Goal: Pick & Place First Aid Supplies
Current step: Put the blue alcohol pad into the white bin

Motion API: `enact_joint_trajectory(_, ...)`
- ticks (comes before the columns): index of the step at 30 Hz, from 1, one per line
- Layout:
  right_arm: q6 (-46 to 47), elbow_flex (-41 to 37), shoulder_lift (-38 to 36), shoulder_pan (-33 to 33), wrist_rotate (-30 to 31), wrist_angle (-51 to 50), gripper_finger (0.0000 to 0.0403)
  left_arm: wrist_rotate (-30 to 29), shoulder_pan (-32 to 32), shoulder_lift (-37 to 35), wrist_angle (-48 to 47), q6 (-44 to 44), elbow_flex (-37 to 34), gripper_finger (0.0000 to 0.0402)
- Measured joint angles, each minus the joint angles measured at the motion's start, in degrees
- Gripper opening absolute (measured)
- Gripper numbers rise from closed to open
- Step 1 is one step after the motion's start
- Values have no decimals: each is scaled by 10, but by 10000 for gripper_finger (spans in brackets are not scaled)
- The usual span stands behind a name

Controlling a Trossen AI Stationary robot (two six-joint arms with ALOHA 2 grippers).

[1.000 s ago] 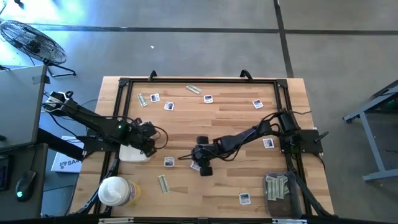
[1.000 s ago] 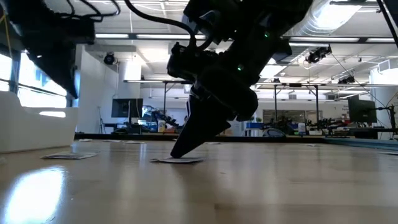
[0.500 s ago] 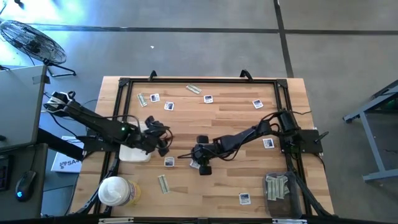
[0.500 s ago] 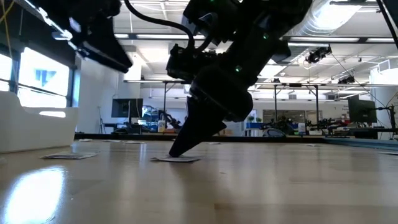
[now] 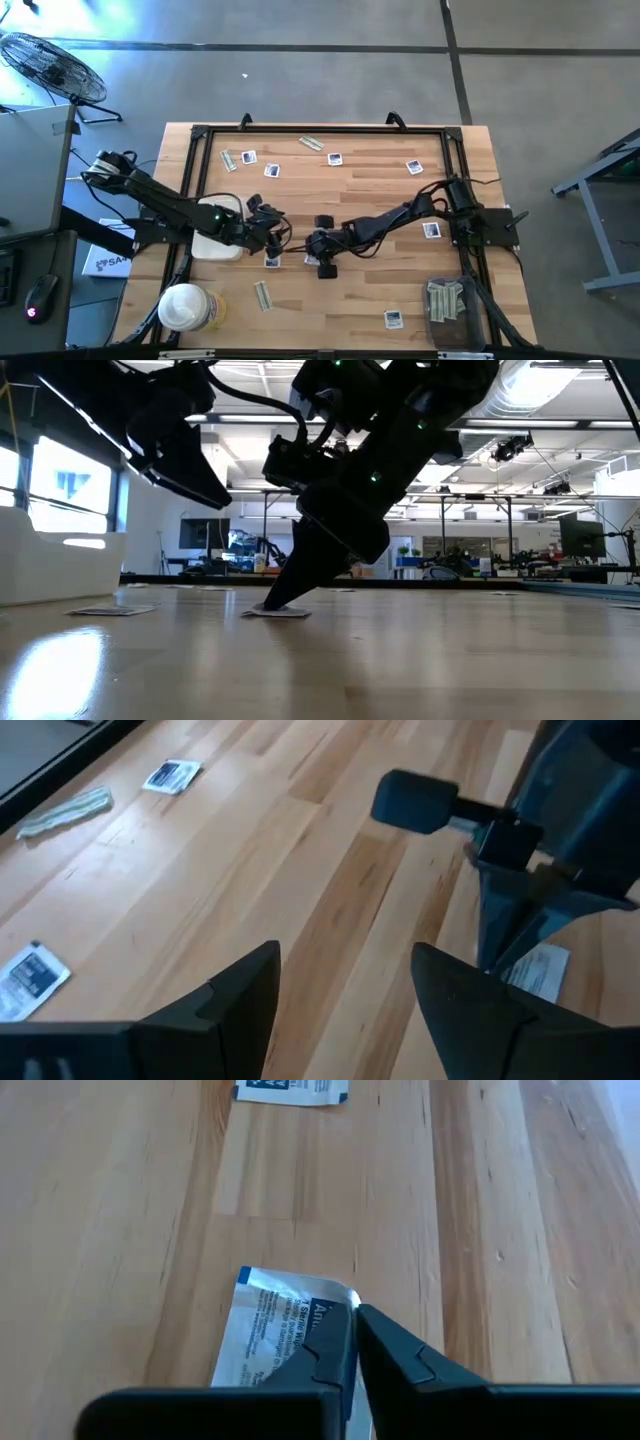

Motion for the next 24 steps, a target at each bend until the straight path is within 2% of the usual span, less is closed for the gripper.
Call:
enact_joint_trajectory(7, 0, 0, 0, 1, 18, 3, 3, 18, -1, 29, 47, 30, 1, 223)
enact_joint_trajectory(13, 5, -1, -20, 5, 51, -4, 3, 74, -1, 74, 110, 93, 0, 223)
enact_joint_trajectory(21, -60, 0, -66, 59, 203, 6, 1, 106, 5, 84, 127, 103, 0, 223)
enact_joint_trajectory(24, -82, 0, -67, 75, 246, 19, 2, 140, 11, 84, 151, 107, 0, 223)
